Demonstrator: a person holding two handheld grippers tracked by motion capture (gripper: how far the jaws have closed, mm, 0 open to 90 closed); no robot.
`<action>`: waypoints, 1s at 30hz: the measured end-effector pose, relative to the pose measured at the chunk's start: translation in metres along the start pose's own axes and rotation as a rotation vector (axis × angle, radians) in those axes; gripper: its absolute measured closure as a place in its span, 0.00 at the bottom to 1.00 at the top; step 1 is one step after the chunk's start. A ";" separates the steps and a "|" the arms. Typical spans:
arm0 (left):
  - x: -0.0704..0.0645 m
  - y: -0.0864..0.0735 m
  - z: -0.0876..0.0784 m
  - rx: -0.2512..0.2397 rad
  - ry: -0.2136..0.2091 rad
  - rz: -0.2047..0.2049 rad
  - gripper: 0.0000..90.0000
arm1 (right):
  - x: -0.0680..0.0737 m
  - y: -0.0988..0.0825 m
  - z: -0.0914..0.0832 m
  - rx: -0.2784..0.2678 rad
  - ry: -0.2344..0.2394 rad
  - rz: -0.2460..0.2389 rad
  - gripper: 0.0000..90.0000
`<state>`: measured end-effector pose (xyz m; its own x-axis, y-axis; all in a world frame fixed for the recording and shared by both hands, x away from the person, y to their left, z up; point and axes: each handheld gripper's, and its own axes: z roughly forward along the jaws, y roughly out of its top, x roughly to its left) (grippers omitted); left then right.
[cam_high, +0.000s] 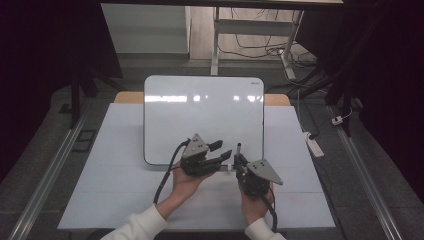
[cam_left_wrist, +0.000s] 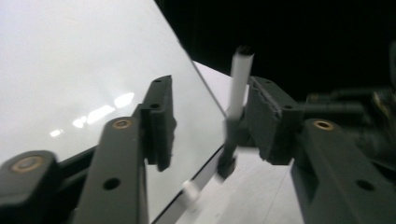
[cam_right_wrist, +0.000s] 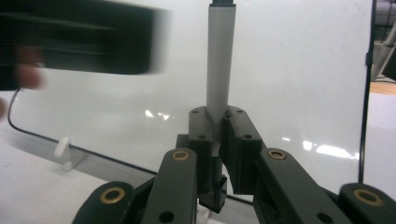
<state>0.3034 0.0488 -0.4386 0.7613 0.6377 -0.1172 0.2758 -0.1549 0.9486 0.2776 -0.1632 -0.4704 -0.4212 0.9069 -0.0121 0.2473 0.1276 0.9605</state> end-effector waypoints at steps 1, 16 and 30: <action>0.004 0.000 -0.007 0.001 0.001 0.003 0.55 | -0.004 0.003 0.000 -0.006 0.008 0.004 0.90; 0.043 -0.071 -0.119 0.236 0.139 0.072 0.45 | -0.086 0.107 0.050 0.124 0.035 0.039 0.90; 0.068 -0.100 -0.158 0.315 0.217 -0.038 0.36 | -0.112 0.146 0.127 0.293 0.008 0.052 0.90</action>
<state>0.2351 0.2270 -0.4949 0.6147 0.7870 -0.0538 0.4939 -0.3308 0.8041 0.4717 -0.1955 -0.3638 -0.4082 0.9121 0.0386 0.5097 0.1926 0.8385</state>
